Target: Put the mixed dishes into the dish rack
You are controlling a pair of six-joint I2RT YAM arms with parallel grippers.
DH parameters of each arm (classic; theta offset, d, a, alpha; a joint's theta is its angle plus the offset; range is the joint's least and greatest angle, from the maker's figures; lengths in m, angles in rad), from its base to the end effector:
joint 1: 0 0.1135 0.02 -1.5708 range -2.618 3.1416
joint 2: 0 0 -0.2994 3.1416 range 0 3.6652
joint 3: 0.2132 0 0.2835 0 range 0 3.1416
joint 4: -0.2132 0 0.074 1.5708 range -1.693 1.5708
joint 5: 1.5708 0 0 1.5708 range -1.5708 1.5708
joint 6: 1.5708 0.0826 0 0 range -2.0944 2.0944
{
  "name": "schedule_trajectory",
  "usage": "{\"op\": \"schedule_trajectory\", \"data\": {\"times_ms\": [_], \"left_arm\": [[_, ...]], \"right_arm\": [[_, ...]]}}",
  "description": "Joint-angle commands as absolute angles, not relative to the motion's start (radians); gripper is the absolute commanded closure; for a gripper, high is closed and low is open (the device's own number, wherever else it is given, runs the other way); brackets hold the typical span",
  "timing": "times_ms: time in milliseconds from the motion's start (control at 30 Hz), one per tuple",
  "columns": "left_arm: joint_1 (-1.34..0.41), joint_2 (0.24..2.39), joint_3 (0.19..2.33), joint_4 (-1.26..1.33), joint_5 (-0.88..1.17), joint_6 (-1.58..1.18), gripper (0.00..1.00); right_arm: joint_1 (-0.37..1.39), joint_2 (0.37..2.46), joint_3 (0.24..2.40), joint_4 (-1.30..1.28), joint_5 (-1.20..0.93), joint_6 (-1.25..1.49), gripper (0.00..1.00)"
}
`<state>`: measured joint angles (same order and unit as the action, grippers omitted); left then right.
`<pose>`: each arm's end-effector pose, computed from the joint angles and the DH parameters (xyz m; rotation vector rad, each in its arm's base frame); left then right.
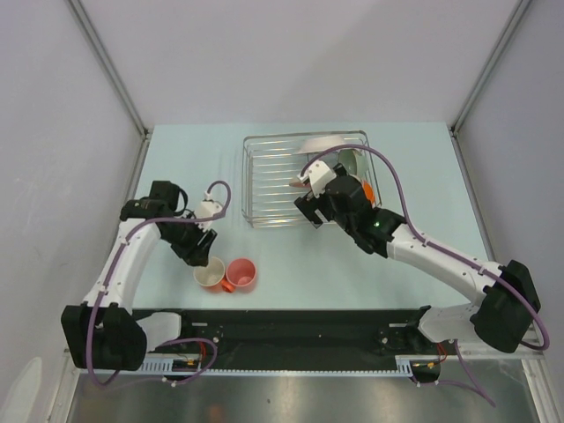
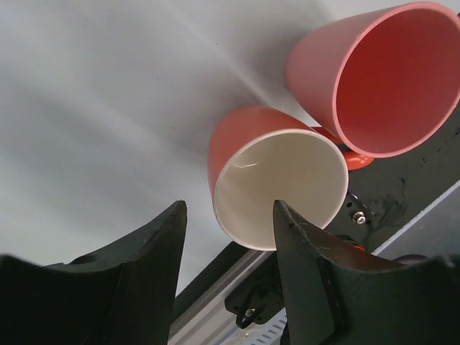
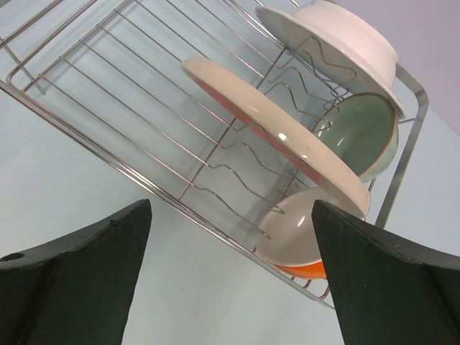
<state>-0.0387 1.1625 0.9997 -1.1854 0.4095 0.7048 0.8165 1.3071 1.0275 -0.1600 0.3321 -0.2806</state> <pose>0.2159 -0.0413 0.2565 1.0648 2.5542 -0.4418 0.2678 0.2457 0.3190 -0.8500 1.7936 0.0127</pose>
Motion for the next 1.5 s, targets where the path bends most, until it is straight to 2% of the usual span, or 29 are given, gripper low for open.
{"op": "schedule_trajectory", "data": {"times_ms": [0,167,267,367,467,500,533,567,833,967,1100,1167,1267,1300,1400,1467], "left_arm": [[-0.034,1.173,0.966,-1.12,0.423,0.739,0.44],[-0.034,1.212,0.896,-1.025,0.403,0.733,0.44],[-0.034,1.262,0.839,-0.941,0.367,0.726,0.47],[-0.034,1.322,0.801,-0.884,0.342,0.729,0.55],[-0.034,1.339,0.782,-0.847,0.341,0.735,0.76],[-0.034,1.336,0.781,-0.838,0.339,0.735,0.89],[-0.034,1.329,0.778,-0.831,0.327,0.735,0.97],[-0.034,1.324,0.784,-0.828,0.33,0.733,1.0],[-0.003,1.218,0.837,-0.819,0.279,0.753,1.0],[0.104,1.138,0.99,-0.772,0.353,0.727,1.0],[0.156,1.066,1.165,-0.739,0.552,0.66,1.0],[0.156,1.045,1.26,-0.675,0.604,0.599,1.0],[0.156,1.06,1.371,-0.562,0.664,0.467,1.0],[0.155,1.069,1.396,-0.542,0.687,0.412,1.0],[0.146,1.062,1.411,-0.381,0.762,0.249,1.0],[0.127,1.025,1.347,-0.214,0.772,0.183,1.0]], "right_arm": [[0.841,1.307,1.065,-0.155,0.376,-0.255,0.0],[0.85,1.281,1.036,-0.163,0.38,-0.229,0.0],[0.853,1.269,1.025,-0.158,0.376,-0.203,0.0],[0.857,1.27,1.028,-0.163,0.364,-0.183,0.0],[0.859,1.282,1.035,-0.169,0.336,-0.167,0.0],[0.861,1.29,1.038,-0.17,0.33,-0.149,0.0],[0.859,1.304,1.043,-0.173,0.328,-0.138,0.0],[0.858,1.313,1.051,-0.172,0.331,-0.12,0.0],[0.857,1.393,1.123,-0.135,0.258,-0.005,0.0],[0.851,1.417,1.218,-0.112,0.203,0.073,0.0],[0.839,1.434,1.347,-0.113,-0.057,0.077,0.0],[0.841,1.45,1.406,-0.12,-0.106,0.086,0.0],[0.773,1.518,1.474,-0.088,-0.338,0.226,0.0],[0.752,1.541,1.489,-0.065,-0.491,0.364,0.0],[0.693,1.606,1.462,0.153,-0.706,0.681,0.0],[0.696,1.621,1.416,0.404,-0.768,0.825,0.0]]}}
